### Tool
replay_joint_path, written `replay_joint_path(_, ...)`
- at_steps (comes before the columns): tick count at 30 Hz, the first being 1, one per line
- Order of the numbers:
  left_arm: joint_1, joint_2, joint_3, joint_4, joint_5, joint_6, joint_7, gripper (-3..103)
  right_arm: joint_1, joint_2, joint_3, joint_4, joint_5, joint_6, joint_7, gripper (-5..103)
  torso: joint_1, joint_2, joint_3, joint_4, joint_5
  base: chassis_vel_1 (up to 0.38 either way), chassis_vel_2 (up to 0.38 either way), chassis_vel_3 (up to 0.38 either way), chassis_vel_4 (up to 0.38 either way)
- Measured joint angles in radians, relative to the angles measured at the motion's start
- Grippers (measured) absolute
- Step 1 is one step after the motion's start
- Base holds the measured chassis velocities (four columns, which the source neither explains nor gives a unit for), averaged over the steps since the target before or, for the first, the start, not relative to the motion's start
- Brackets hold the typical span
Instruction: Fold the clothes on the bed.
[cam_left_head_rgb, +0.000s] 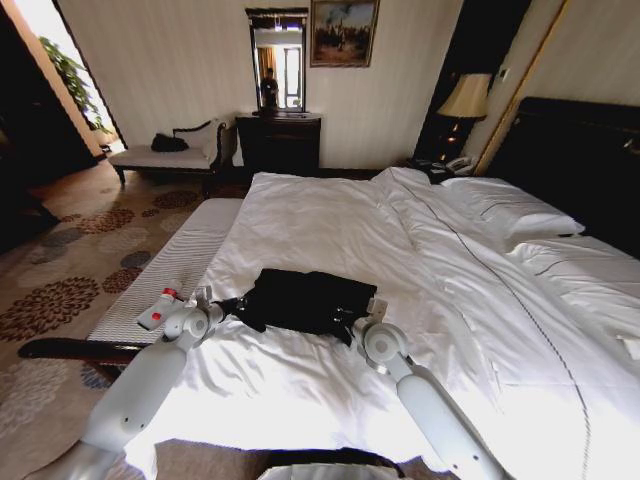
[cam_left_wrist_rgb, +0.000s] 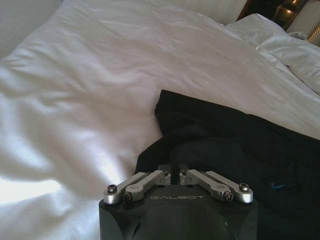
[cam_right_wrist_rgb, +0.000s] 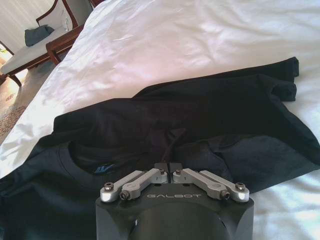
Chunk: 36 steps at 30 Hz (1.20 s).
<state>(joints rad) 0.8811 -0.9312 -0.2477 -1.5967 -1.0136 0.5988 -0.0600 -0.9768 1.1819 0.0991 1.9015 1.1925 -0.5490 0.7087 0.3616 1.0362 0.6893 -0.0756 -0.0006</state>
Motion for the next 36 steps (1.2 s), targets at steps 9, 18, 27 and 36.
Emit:
replay_joint_path(9, 0.068, 0.012, -0.113, -0.077, -0.020, -0.015, 0.006, 2, -0.003, -0.006, 0.020, 0.020, -0.014, 0.071, 0.001, 1, 0.000, 0.000, 0.000, 0.0003, -0.0002, 0.000, 0.000, 0.000, 0.000)
replay_joint_path(18, 0.141, 0.089, -0.344, -0.321, -0.153, -0.096, -0.017, 2, -0.005, -0.223, 0.131, 0.226, 0.040, 0.116, -0.021, 1, 0.000, 0.000, 0.000, -0.0002, 0.0002, 0.000, 0.000, 0.000, 0.000)
replay_joint_path(27, 0.179, 0.186, -0.588, -0.546, -0.351, -0.116, -0.135, 2, -0.021, -0.346, 0.330, 0.395, 0.048, 0.253, -0.202, 1, 0.000, 0.000, 0.000, 0.0001, 0.0002, 0.000, 0.000, 0.000, 0.000)
replay_joint_path(36, 0.278, 0.278, -0.879, -0.707, -0.536, -0.130, -0.176, 2, -0.017, -0.459, 0.476, 0.536, 0.077, 0.395, -0.330, 1, 0.000, 0.000, 0.000, 0.0000, 0.0002, 0.000, 0.000, 0.000, 0.000)
